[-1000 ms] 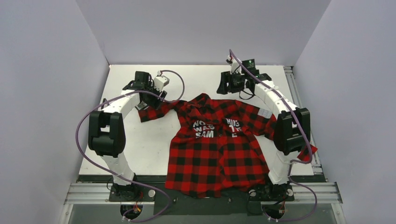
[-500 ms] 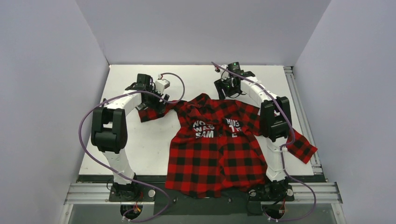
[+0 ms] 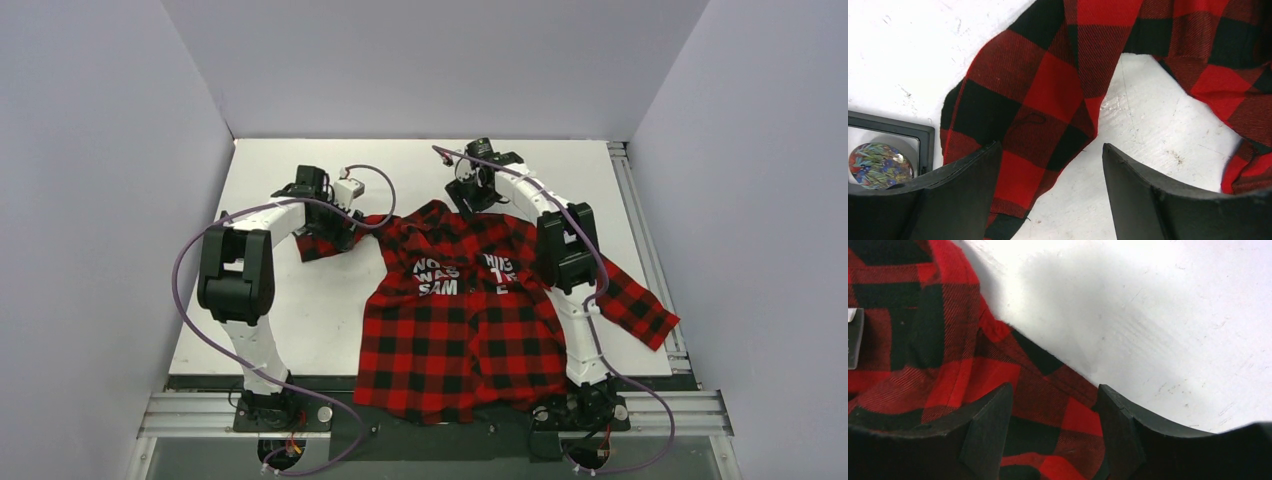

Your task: Remove the brooch from the garment

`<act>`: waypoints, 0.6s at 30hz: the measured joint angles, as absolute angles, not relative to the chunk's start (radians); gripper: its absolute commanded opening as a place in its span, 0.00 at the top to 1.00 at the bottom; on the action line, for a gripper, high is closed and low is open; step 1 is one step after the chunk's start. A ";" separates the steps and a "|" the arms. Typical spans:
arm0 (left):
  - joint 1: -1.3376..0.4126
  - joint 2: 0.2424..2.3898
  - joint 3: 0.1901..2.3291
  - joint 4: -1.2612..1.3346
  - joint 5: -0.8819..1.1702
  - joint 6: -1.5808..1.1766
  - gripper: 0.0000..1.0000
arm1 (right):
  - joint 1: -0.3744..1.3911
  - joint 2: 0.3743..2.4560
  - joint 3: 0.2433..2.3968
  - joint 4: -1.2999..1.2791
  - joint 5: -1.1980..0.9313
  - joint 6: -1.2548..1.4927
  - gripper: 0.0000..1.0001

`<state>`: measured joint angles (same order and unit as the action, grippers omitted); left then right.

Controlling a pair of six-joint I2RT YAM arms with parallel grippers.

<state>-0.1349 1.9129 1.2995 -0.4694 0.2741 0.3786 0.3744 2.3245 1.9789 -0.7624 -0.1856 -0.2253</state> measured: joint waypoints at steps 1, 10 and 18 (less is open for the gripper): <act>-0.135 1.913 1.295 -0.471 0.273 0.379 0.30 | 0.375 2.336 1.996 -0.773 -0.182 -0.228 0.41; -0.135 1.913 1.254 -0.477 0.247 0.408 0.44 | 0.375 2.442 2.154 -0.920 -0.154 -0.255 0.69; -0.134 1.898 1.223 -0.459 0.212 0.438 0.90 | 0.371 2.438 2.143 -0.937 -0.107 -0.289 1.00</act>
